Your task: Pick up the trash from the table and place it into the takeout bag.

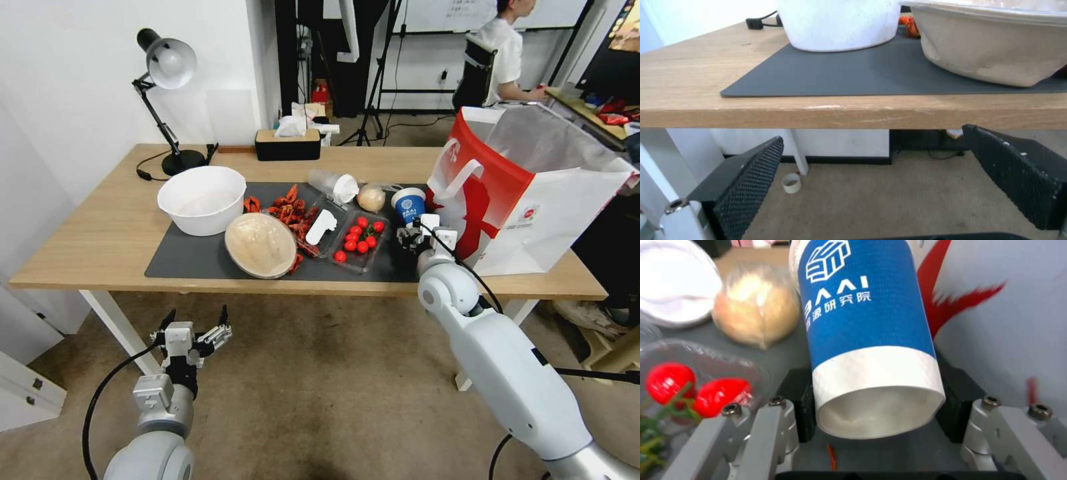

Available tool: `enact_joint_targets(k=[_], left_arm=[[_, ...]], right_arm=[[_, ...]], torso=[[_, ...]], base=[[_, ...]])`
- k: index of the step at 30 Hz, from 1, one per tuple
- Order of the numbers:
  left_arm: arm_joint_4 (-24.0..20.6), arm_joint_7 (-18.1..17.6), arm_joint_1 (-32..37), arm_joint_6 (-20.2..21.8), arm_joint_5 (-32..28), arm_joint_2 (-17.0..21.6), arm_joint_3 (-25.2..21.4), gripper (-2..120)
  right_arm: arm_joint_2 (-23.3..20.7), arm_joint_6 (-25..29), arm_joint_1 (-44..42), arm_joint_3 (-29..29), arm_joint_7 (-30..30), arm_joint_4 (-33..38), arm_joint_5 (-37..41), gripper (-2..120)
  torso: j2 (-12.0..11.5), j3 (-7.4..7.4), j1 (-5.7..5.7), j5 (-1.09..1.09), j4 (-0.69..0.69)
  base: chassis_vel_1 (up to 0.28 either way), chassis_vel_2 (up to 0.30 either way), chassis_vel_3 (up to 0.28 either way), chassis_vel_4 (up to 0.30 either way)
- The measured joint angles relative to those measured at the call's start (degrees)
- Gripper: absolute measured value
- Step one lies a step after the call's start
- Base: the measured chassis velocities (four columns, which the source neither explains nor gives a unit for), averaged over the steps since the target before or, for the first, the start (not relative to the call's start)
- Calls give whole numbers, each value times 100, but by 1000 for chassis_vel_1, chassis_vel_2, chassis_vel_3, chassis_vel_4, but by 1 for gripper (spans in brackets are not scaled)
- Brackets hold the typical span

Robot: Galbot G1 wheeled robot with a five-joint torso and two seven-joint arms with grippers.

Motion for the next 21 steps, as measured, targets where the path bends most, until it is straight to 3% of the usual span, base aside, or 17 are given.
enact_joint_targets(k=[10,21], left_arm=[[-20,0,-9,-1,1,-14,23,100],[-21,0,8,-25,24,-66,47,100]], right_arm=[[-358,2,-484,172,-164,865,-20,50],[-829,12,-1143,555,-1129,1854,-60,50]], torso=[[0,0,0,1,0],[0,0,-1,0,0]], base=[[0,0,0,0],[0,0,0,0]])
